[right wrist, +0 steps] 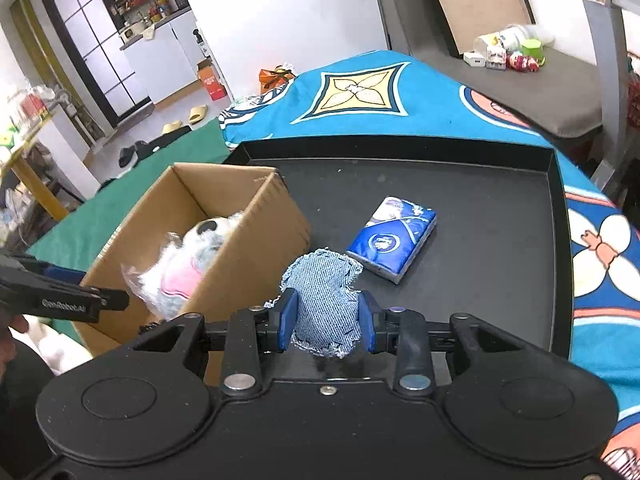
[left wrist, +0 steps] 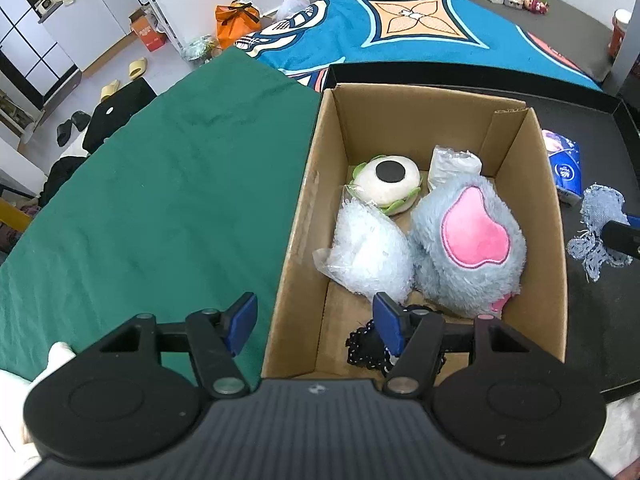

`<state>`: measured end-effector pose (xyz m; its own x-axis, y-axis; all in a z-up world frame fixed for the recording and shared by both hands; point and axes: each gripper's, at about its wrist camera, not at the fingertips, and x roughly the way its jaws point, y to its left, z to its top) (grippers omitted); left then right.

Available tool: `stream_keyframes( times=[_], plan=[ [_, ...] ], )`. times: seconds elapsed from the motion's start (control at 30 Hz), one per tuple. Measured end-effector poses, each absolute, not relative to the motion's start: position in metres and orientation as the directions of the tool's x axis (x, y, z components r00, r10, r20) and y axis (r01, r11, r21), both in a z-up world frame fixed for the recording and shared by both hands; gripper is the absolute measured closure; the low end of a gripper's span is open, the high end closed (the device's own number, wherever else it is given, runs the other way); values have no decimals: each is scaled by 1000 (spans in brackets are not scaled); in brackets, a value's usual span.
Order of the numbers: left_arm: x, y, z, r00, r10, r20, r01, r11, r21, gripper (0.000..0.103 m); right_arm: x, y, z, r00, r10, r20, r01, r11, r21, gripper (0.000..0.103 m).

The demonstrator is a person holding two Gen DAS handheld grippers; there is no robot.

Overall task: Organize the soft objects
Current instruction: 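Carry the denim cloth into the box with the right tool and open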

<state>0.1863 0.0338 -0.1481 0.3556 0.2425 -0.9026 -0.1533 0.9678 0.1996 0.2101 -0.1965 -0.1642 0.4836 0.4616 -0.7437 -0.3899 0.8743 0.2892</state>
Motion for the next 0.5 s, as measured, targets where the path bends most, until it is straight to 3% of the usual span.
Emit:
stream_keyframes(
  times=[0.5],
  plan=[
    [170, 66, -141, 386, 156, -909, -208, 975, 79, 41, 197, -165, -131, 449, 490, -747, -409, 856, 315, 70]
  ],
)
